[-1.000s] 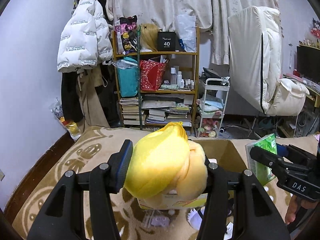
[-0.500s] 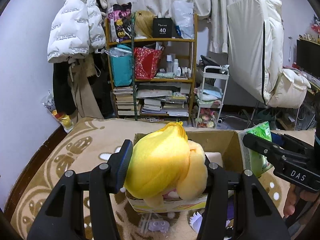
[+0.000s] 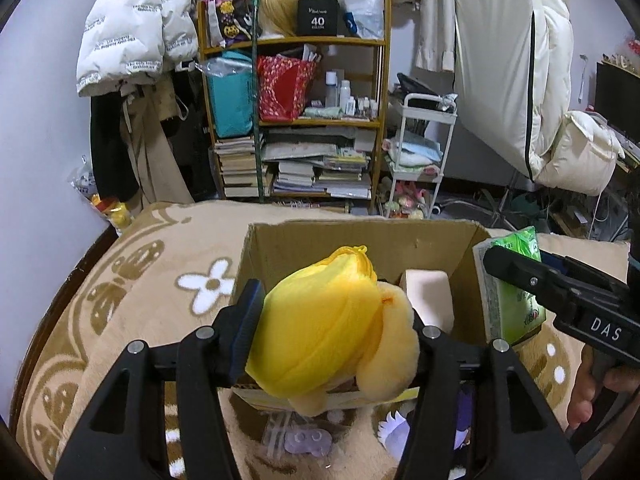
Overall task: Organize soft objects
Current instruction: 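Carry the yellow plush and tissue pack over the box and release both inside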
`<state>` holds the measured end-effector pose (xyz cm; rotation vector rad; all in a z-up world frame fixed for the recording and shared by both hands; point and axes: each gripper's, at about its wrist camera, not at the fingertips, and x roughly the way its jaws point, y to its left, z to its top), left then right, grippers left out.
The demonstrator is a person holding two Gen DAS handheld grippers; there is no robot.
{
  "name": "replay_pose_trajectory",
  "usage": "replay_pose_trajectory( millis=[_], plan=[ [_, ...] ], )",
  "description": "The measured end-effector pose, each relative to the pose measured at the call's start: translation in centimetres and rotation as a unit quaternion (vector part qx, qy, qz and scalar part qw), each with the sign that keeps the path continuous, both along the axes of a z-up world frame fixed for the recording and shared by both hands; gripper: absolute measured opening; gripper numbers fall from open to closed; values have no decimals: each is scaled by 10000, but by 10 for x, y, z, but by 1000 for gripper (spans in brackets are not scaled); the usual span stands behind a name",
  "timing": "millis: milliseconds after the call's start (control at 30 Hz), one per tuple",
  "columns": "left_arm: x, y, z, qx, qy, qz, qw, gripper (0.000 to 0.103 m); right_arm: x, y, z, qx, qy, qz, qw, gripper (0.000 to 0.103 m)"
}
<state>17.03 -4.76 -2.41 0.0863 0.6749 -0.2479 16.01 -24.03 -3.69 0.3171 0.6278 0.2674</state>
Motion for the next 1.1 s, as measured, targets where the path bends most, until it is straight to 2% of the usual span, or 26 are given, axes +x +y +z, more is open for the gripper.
replay_pose_trajectory(
  millis=[167, 200, 233, 300, 400, 500, 600, 667, 700, 833, 900, 1100],
  plan=[
    [-2, -1, -5, 28, 164, 5, 9999, 59, -3, 0, 0, -3, 57, 14, 10000, 57],
    [-2, -2, -5, 70, 158, 25, 9998, 63, -4, 0, 0, 3, 68, 12, 10000, 57],
    [-3, -2, -5, 118, 155, 62, 9998, 73, -4, -1, 0, 15, 76, 20, 10000, 58],
    [-5, -1, -4, 157, 142, 137, 9997, 81, -4, -1, 2, 22, 99, 19, 9999, 63],
    [-9, 1, -2, 146, 152, 139, 9997, 87, -6, -2, 2, 34, 105, -7, 9999, 66],
    [-12, 3, 0, 204, 120, 252, 9994, 93, -10, -5, 3, 60, 119, -65, 9999, 77],
    [-17, 8, 4, 181, 107, 292, 9994, 95, -17, -7, 6, 116, 114, -121, 9998, 83],
    [-22, 10, 7, 215, 87, 333, 9992, 96, -22, -8, 8, 141, 84, -168, 9997, 94],
    [-24, 11, 8, 245, 102, 338, 9991, 96, -24, -8, 9, 162, 59, -181, 9997, 96],
    [-34, 16, 17, 261, 134, 385, 9988, 96, -30, -5, 14, 121, 67, -148, 9998, 98],
    [-42, 19, 22, 264, 86, 421, 9987, 97, -36, -4, 18, 121, 39, -163, 9998, 103],
    [-66, 24, 29, 384, 114, 385, 9985, 98, -54, -1, 27, 72, -3, -194, 9998, 103]
  ],
)
